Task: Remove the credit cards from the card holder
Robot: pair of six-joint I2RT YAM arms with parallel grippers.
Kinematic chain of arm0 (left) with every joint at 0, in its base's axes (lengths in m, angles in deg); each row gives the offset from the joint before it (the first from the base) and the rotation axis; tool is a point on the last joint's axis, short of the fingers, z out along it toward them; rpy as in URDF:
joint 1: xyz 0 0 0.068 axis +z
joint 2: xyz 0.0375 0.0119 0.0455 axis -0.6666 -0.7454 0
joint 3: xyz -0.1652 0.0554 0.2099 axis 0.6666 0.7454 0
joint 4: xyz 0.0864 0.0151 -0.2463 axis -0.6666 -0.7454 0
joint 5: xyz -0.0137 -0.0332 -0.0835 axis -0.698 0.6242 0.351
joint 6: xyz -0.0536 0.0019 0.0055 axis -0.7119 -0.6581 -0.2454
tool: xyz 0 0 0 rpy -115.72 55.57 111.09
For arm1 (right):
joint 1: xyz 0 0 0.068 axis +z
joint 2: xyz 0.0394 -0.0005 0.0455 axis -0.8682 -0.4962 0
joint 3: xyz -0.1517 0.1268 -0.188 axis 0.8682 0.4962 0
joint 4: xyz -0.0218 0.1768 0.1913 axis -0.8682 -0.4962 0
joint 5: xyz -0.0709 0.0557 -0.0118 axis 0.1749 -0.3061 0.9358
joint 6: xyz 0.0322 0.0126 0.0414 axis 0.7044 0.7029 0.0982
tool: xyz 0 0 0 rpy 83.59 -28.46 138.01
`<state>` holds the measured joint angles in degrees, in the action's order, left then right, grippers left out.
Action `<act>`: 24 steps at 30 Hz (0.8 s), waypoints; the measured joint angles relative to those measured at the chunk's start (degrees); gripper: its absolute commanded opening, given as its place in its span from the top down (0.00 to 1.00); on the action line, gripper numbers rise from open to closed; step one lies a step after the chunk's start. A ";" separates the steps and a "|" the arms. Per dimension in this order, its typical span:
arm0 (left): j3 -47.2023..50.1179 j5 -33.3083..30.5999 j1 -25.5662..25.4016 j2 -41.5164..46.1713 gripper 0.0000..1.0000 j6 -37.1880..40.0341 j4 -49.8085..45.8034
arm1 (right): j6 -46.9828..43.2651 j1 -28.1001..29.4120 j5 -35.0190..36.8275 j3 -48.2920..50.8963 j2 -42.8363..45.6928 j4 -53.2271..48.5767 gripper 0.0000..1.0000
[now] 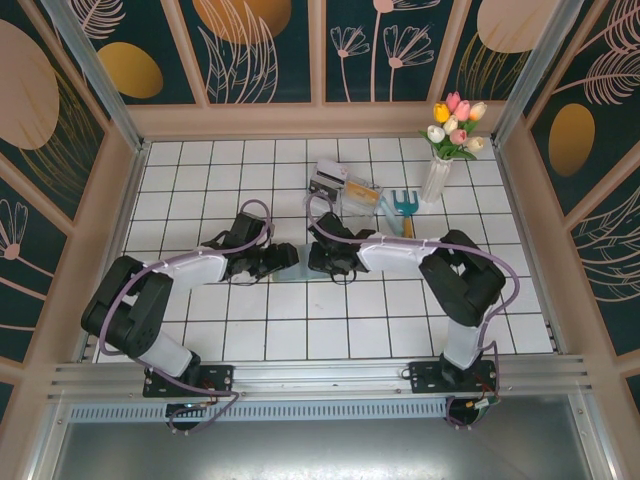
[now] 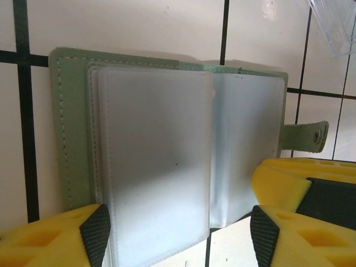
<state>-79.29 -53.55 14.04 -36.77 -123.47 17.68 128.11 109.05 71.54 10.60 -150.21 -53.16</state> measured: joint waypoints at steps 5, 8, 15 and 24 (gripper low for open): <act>0.00 0.72 0.00 -0.42 0.26 -0.02 0.09 | 0.02 0.00 -0.63 0.00 -0.50 -0.02 0.78; -0.20 0.63 0.00 -0.57 0.25 -0.04 0.00 | 0.02 0.00 -0.63 -0.02 -0.81 0.00 0.78; -0.31 1.64 0.00 -0.72 0.26 -0.24 0.15 | 0.09 -0.04 -0.96 -0.04 -0.90 0.22 0.78; -0.31 6.93 0.00 -0.72 0.28 -2.05 4.44 | 0.76 -0.48 -3.80 0.17 -0.85 1.55 0.77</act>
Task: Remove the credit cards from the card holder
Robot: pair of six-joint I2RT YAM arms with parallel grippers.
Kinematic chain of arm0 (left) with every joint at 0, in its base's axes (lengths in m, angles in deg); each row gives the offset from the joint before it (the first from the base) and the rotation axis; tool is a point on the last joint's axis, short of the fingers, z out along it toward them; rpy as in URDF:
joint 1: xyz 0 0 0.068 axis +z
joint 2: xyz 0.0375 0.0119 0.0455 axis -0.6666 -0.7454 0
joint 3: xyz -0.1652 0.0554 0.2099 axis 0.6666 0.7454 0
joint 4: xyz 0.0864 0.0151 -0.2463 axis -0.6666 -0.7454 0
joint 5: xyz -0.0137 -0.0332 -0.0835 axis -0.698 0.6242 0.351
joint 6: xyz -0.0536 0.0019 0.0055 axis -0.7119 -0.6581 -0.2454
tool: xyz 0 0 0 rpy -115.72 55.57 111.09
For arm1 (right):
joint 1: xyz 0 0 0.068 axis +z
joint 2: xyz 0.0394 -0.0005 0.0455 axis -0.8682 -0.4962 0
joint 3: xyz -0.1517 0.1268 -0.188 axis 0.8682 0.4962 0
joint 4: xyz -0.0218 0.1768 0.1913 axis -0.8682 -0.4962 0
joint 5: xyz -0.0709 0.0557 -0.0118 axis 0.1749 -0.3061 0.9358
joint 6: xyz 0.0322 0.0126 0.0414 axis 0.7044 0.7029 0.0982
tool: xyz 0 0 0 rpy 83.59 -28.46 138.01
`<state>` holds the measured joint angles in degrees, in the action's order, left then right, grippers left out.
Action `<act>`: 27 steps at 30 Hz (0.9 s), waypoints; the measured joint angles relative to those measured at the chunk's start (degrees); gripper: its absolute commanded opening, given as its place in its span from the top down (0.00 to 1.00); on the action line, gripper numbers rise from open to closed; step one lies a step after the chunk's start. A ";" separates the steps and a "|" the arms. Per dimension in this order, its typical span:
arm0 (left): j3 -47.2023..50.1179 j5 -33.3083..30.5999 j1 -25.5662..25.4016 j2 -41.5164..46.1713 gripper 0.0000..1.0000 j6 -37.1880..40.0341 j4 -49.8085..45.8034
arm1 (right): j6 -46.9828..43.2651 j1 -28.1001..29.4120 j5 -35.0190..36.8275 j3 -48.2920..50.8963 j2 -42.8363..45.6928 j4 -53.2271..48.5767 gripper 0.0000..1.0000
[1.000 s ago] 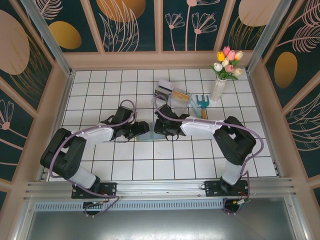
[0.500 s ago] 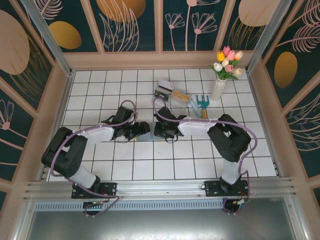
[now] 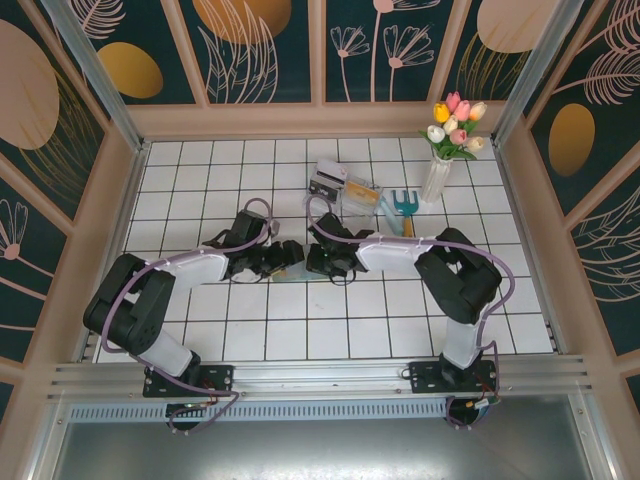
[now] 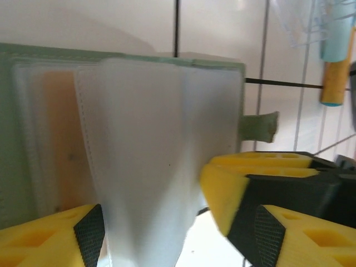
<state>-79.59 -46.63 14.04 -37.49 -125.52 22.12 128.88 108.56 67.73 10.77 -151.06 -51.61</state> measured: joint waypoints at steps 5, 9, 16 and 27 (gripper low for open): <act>0.02 1.84 0.00 -0.11 0.28 -1.11 2.21 | 1.36 -0.35 0.09 1.42 1.57 0.48 0.77; 0.02 3.17 0.00 -0.22 0.27 -1.92 3.91 | 2.14 -0.70 0.81 2.47 4.59 0.39 0.77; 0.02 5.73 -0.46 -1.31 0.27 -4.70 8.17 | 4.24 -1.38 4.07 5.66 10.73 0.85 0.77; -0.02 6.25 -3.10 -4.39 0.27 -6.43 10.40 | 6.60 -3.93 5.22 11.67 18.93 5.29 0.71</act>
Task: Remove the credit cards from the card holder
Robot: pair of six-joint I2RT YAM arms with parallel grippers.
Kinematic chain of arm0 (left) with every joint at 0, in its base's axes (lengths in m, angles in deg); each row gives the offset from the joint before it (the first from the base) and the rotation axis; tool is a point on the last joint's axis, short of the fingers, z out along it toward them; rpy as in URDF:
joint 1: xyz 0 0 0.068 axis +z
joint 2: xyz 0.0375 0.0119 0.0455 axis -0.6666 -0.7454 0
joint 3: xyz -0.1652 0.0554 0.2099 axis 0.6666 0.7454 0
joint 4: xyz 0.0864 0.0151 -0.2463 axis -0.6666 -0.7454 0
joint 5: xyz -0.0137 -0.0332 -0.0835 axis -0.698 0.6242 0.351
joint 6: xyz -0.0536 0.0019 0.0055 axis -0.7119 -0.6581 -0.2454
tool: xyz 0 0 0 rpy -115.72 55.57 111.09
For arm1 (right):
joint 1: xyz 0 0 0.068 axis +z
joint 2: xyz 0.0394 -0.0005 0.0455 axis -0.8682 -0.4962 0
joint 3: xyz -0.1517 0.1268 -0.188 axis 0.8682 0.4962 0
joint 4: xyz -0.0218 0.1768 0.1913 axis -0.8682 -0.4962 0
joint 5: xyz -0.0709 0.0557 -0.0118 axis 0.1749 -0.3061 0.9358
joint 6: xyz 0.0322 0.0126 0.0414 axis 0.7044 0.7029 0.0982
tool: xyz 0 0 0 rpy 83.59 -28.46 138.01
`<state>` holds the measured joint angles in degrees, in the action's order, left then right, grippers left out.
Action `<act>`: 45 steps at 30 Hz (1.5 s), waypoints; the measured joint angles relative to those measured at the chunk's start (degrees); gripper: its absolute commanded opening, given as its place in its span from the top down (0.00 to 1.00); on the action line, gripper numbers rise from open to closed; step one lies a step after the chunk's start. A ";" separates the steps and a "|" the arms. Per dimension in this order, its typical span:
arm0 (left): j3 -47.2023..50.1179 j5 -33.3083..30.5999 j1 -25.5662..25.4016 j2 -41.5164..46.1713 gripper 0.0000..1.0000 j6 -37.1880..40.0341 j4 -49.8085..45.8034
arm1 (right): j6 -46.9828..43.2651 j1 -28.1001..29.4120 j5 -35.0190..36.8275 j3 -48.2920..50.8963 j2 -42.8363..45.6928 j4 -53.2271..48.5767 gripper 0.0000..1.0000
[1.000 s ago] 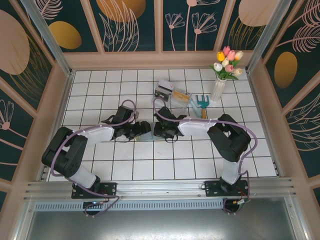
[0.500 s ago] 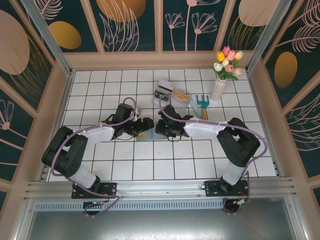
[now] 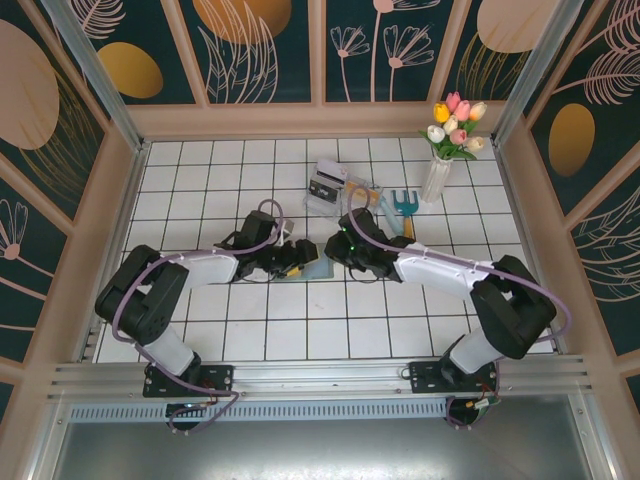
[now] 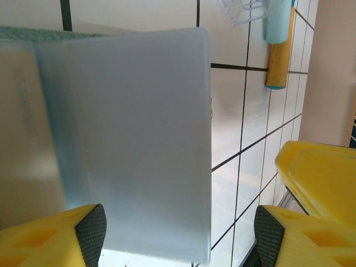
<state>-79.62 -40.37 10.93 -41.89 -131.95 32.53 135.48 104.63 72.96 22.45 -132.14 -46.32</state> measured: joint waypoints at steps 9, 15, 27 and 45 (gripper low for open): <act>-0.74 -9.03 0.00 7.98 0.33 0.70 -6.14 | -0.04 -0.15 -0.76 0.48 0.35 2.49 0.69; -0.52 -18.43 0.00 14.40 0.39 1.07 -8.96 | -1.92 -0.15 -5.97 -2.16 -2.54 4.72 0.73; 5.09 -24.68 1.14 15.06 0.54 1.07 -10.97 | -3.10 -0.15 -16.39 -6.36 -15.21 9.09 0.79; 5.73 -18.75 1.90 6.43 0.52 -0.20 -8.31 | -5.90 0.52 -10.47 -14.34 -22.14 -2.49 0.79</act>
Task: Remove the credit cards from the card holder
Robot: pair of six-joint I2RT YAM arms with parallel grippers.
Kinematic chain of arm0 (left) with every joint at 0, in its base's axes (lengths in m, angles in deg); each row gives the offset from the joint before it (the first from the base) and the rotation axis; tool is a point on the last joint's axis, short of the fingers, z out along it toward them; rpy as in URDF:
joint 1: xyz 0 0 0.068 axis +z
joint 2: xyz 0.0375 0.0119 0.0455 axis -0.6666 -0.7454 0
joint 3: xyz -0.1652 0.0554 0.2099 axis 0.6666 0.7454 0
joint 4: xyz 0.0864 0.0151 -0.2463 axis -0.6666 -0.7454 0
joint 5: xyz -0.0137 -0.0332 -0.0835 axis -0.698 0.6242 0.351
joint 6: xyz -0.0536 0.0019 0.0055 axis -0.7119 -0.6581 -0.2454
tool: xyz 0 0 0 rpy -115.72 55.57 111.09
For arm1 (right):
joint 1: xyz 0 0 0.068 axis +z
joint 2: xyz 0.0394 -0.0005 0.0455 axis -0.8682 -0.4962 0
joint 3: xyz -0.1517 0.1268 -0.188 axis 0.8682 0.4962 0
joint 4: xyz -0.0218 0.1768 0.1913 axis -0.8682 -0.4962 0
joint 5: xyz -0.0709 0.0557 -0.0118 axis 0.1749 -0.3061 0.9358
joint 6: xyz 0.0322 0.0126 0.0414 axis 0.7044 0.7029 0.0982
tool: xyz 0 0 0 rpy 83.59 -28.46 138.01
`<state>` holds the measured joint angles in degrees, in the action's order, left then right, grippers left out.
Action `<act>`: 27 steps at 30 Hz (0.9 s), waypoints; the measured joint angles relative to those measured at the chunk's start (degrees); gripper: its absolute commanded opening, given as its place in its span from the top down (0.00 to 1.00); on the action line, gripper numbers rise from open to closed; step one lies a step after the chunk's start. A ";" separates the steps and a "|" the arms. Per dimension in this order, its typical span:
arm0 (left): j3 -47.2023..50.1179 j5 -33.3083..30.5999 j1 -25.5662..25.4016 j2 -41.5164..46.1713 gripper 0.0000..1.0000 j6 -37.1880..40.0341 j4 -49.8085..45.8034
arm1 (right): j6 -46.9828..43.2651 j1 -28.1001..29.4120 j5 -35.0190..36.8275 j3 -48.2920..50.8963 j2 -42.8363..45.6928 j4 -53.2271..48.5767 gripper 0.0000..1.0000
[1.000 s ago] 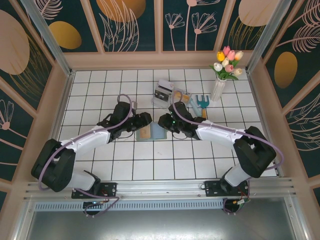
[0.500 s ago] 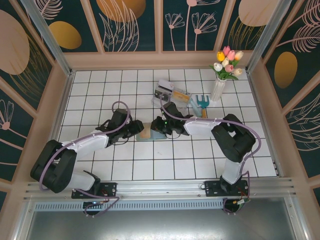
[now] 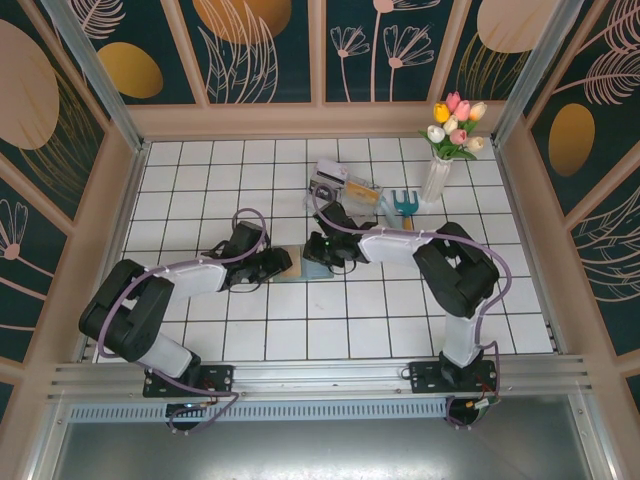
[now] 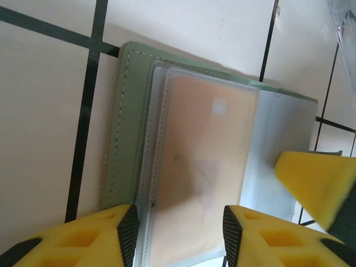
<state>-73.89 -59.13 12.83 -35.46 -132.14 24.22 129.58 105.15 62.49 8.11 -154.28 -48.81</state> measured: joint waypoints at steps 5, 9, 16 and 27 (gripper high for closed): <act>0.00 0.79 0.04 0.00 0.53 0.00 0.07 | 0.00 0.00 0.20 -0.50 -0.59 -0.22 0.79; 0.00 1.31 0.04 0.00 0.53 0.07 0.15 | 0.00 0.09 0.17 -0.59 -0.81 -0.15 0.79; -0.22 2.16 0.04 0.00 0.53 0.92 0.11 | 0.00 0.09 0.20 -0.61 -0.81 -0.15 0.80; -0.22 2.89 0.04 0.68 0.54 1.84 -0.20 | 0.00 0.09 0.20 -0.61 -0.81 -0.15 0.80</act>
<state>-74.11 -56.24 12.88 -34.78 -130.31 24.02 129.58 105.24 62.69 7.50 -155.09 -48.96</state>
